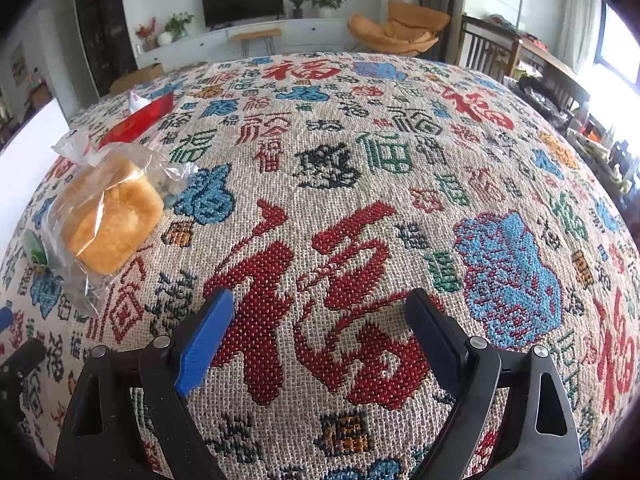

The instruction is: Organize snacks

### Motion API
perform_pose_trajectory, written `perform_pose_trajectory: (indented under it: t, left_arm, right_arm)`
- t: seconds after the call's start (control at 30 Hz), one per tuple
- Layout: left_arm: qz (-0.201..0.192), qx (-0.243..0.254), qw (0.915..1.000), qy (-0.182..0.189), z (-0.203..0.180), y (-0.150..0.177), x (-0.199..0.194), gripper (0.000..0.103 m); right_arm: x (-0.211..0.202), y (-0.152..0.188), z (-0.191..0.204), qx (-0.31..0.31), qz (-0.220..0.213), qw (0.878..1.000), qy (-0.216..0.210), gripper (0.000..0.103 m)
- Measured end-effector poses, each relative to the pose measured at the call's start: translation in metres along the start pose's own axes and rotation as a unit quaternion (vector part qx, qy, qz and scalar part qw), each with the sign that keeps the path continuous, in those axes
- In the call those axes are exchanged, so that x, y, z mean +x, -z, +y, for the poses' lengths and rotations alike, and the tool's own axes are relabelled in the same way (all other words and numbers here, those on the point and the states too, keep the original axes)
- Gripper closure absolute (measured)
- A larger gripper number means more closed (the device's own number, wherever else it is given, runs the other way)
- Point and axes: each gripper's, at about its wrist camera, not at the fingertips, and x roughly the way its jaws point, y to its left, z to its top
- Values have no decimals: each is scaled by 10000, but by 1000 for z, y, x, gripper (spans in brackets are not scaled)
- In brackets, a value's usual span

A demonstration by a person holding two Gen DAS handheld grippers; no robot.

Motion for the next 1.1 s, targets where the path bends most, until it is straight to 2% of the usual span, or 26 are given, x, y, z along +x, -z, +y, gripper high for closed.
perform_pose_trajectory:
  t: [1.1]
  left_arm:
    - [38,66,9999,-118,-3,0,1,0]
  right_arm:
    - [0,0,0,5,-1,10000,-10,13]
